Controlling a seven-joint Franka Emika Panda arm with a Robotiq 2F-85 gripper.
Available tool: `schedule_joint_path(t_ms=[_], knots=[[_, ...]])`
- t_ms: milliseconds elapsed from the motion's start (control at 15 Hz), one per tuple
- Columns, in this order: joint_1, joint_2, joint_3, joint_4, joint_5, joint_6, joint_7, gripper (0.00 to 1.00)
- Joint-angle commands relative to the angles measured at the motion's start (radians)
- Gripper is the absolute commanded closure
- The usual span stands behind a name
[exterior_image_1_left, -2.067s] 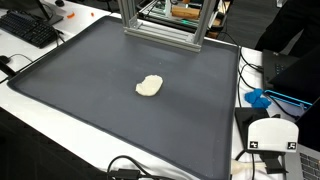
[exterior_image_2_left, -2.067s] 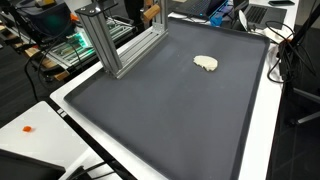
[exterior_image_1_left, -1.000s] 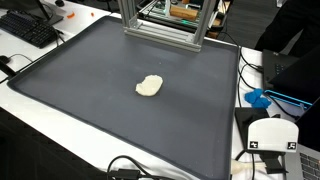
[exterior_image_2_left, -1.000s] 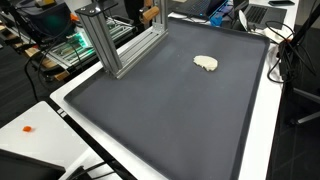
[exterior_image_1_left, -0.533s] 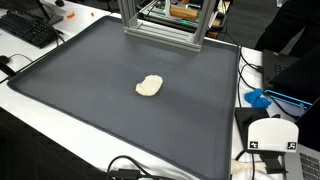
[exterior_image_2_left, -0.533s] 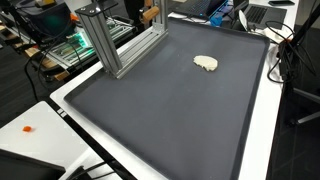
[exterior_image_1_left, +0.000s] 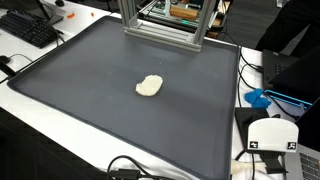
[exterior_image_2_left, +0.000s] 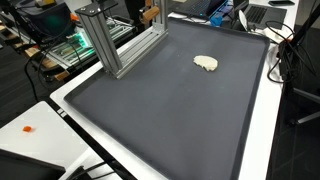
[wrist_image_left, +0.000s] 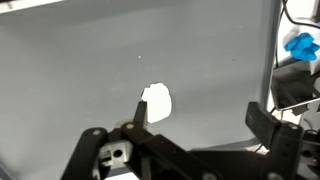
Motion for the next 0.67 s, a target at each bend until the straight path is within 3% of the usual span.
schedule_joint_path(t_ms=[0,133,200,600], knots=[[-0.016,0.155,0.015,0.074,-0.028,0.076,0.071,0.00],[-0.012,0.214,0.009,0.095,-0.050,0.121,0.076,0.00],[0.003,0.155,-0.006,0.062,-0.015,0.093,0.045,0.00],[0.005,0.174,-0.008,0.077,-0.017,0.101,0.046,0.00]])
